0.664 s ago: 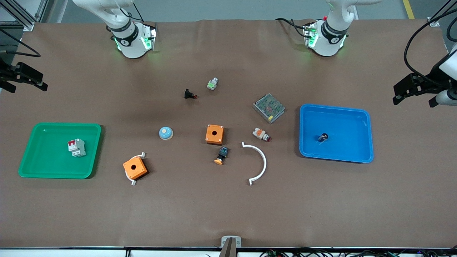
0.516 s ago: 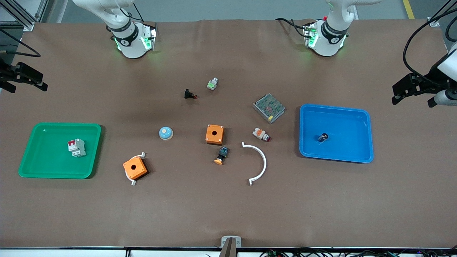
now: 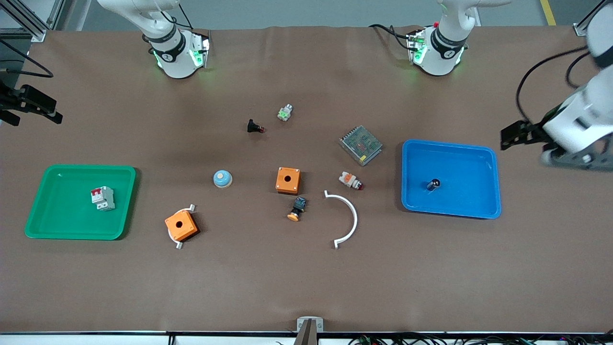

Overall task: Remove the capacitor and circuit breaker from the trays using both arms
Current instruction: 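Reach the left gripper to the capacitor while the right gripper reaches the breaker, then grasp the capacitor with the left gripper while the right gripper grasps the breaker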

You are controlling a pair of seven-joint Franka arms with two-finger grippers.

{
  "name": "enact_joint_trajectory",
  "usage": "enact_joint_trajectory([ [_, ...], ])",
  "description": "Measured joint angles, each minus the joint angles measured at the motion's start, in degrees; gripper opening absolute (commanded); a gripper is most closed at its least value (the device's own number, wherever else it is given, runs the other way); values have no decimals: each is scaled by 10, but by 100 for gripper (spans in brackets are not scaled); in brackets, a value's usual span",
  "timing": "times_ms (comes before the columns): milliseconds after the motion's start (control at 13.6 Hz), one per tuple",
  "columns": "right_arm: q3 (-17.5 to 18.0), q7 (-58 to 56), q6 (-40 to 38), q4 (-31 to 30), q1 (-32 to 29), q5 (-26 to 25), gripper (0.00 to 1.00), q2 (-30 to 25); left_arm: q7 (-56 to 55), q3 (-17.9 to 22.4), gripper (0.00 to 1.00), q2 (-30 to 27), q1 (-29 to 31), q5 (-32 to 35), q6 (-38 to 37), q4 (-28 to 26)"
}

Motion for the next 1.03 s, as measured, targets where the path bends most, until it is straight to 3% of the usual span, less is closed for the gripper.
enact_joint_trajectory([
  [295,-1,0,27,-17,-12,0,100,10,-4,-9,100,46,-10,-1,131,-119],
  [516,-2,0,93,-58,-29,0,100,56,-4,-21,100,89,-13,-1,221,-177],
  [738,-2,-26,151,-75,-52,0,100,127,-4,-22,100,137,-13,-1,317,-223],
  [1033,-3,-84,222,-75,-92,0,100,216,-4,-23,97,174,-23,-1,366,-240],
])
